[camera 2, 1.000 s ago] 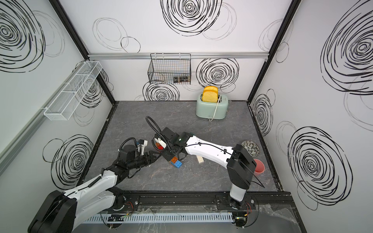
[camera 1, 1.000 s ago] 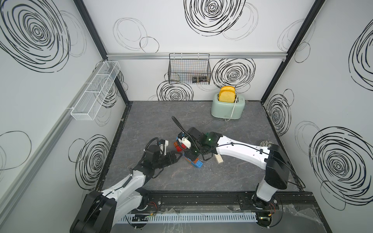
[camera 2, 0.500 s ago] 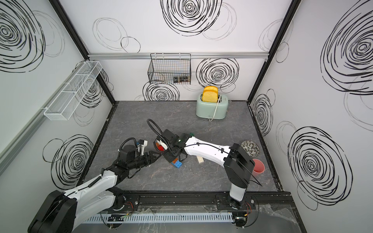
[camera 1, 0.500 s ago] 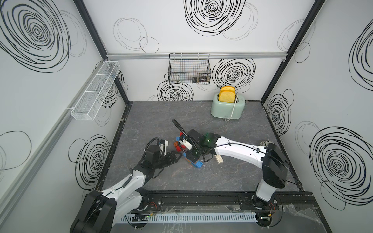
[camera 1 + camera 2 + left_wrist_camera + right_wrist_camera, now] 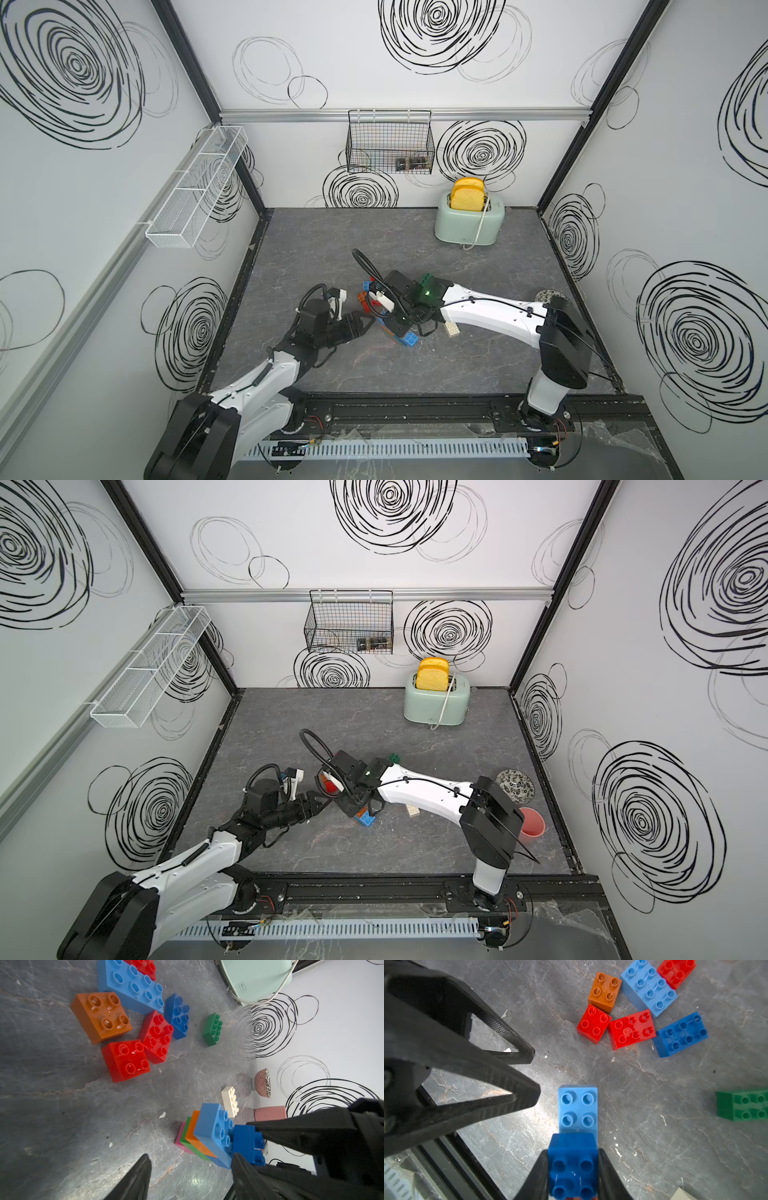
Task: Assemble a heart with lego
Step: Assemble the lego brick with the lego brick.
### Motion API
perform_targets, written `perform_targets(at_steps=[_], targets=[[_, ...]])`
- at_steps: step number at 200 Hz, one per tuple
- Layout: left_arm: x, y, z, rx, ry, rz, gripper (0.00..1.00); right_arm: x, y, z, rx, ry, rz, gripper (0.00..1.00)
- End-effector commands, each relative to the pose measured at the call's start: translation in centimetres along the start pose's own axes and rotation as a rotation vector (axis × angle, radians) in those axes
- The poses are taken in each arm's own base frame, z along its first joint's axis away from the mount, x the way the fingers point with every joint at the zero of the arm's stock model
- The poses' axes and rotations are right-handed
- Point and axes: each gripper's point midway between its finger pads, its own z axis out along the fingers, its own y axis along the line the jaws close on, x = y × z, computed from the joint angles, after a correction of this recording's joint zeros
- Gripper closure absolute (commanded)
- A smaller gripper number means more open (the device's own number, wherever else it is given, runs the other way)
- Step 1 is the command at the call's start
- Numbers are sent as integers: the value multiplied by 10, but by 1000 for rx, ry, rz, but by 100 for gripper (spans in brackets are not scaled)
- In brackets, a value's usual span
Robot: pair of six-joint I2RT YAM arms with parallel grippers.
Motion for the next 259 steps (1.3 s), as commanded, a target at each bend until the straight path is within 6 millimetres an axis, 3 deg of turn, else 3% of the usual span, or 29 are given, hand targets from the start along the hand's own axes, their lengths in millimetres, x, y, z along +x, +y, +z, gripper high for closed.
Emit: perform_targets(at_steps=[1, 98, 142, 259], targets=[[-5, -12, 2, 71, -18, 10, 32, 23, -3, 12, 34, 71, -19, 68], [1, -28, 24, 155, 12, 20, 31, 25, -2, 12, 22, 66, -19, 68], [11, -20, 31, 126, 35, 7, 39, 23, -2, 10, 23, 57, -19, 68], [22, -1, 35, 57, 58, 6, 43, 35, -9, 11, 141, 82, -75, 68]])
